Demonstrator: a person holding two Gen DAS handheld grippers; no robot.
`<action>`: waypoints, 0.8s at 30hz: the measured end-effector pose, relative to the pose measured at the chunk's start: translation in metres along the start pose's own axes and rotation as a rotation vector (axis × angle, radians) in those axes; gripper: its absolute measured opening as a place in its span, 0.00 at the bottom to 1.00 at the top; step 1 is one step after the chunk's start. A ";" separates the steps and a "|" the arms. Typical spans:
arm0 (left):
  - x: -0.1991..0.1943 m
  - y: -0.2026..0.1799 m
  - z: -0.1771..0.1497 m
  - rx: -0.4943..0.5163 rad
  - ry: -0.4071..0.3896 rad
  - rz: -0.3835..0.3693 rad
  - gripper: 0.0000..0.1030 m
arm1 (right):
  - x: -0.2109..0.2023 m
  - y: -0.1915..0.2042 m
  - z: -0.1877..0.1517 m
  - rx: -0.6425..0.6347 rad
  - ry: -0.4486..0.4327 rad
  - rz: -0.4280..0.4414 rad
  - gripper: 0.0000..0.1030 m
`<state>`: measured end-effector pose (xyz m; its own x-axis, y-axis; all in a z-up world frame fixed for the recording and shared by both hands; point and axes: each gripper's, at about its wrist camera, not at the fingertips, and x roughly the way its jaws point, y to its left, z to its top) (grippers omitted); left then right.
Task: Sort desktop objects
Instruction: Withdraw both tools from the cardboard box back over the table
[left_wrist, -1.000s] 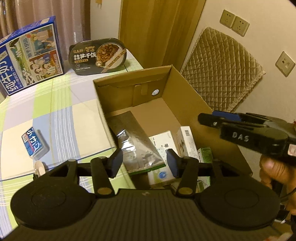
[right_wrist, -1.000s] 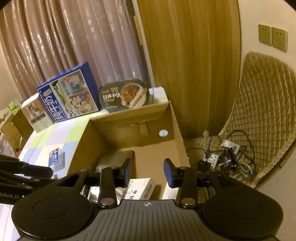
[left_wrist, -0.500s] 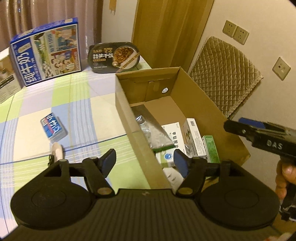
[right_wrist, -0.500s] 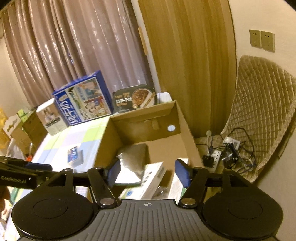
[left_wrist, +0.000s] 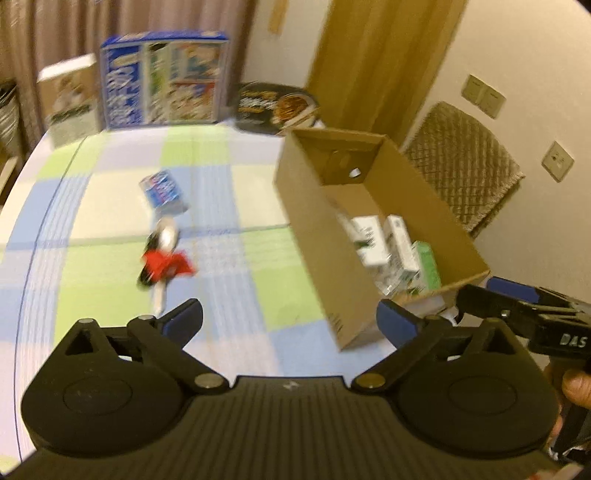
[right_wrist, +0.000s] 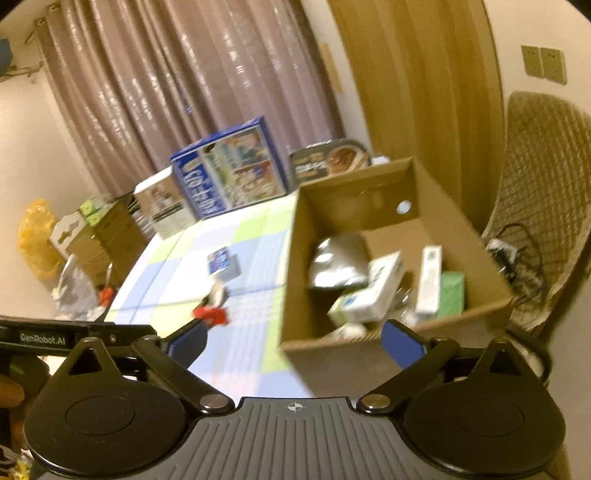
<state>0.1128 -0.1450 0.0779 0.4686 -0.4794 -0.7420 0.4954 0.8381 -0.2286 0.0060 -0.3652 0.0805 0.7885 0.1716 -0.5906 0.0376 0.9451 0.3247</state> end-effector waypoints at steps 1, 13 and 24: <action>-0.005 0.008 -0.010 -0.012 0.004 0.014 0.96 | 0.000 0.005 -0.006 -0.008 0.007 0.005 0.98; -0.050 0.074 -0.077 -0.088 -0.010 0.167 0.98 | 0.010 0.053 -0.058 -0.137 0.119 0.052 0.98; -0.051 0.098 -0.094 -0.066 0.005 0.221 0.98 | 0.027 0.076 -0.063 -0.184 0.162 0.083 0.98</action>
<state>0.0692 -0.0136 0.0344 0.5562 -0.2813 -0.7820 0.3319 0.9379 -0.1013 -0.0086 -0.2708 0.0428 0.6749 0.2792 -0.6831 -0.1474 0.9580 0.2460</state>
